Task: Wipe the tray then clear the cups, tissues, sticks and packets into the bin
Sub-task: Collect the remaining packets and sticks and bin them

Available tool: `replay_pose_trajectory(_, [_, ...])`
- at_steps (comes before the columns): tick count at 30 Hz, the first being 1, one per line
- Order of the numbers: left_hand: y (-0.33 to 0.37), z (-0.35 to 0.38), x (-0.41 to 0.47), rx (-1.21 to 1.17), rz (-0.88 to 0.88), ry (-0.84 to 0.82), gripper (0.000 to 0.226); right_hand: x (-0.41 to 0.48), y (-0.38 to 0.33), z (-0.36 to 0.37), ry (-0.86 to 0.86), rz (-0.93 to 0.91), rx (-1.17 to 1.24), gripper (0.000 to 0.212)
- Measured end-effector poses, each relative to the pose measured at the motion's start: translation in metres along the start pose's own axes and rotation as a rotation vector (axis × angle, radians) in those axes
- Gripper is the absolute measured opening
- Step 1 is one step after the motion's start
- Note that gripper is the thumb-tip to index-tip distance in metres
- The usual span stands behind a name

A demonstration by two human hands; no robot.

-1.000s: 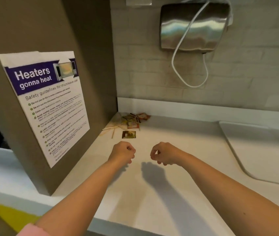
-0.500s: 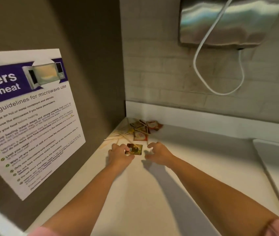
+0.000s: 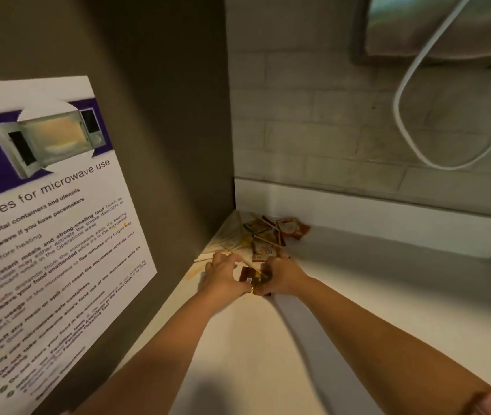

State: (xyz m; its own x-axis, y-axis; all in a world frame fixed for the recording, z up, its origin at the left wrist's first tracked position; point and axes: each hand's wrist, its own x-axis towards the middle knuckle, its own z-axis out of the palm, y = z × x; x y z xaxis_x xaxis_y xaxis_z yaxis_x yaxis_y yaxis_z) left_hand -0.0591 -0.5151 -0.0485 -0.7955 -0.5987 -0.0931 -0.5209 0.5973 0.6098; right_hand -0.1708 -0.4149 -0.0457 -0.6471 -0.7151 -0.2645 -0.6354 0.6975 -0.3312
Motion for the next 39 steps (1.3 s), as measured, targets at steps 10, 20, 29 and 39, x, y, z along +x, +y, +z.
replay_pose_trajectory(10, [0.021,0.007,0.01,-0.273,0.037,-0.066,0.048,-0.023,0.006,-0.035,-0.218,-0.146,0.056,0.033])
replay_pose_trajectory(20, [0.032,-0.006,0.008,-0.451,0.029,-0.246,0.023,-0.014,0.011,-0.067,-0.191,-0.245,0.441,0.007])
replay_pose_trajectory(29, [-0.002,-0.018,0.023,-0.728,-0.257,-0.038,0.028,0.046,0.007,-0.042,0.043,-0.181,0.05,0.041])
replay_pose_trajectory(39, [-0.019,-0.022,0.032,-0.769,-0.331,0.026,0.038,0.057,0.005,-0.04,-0.094,-0.133,-0.088,0.075])
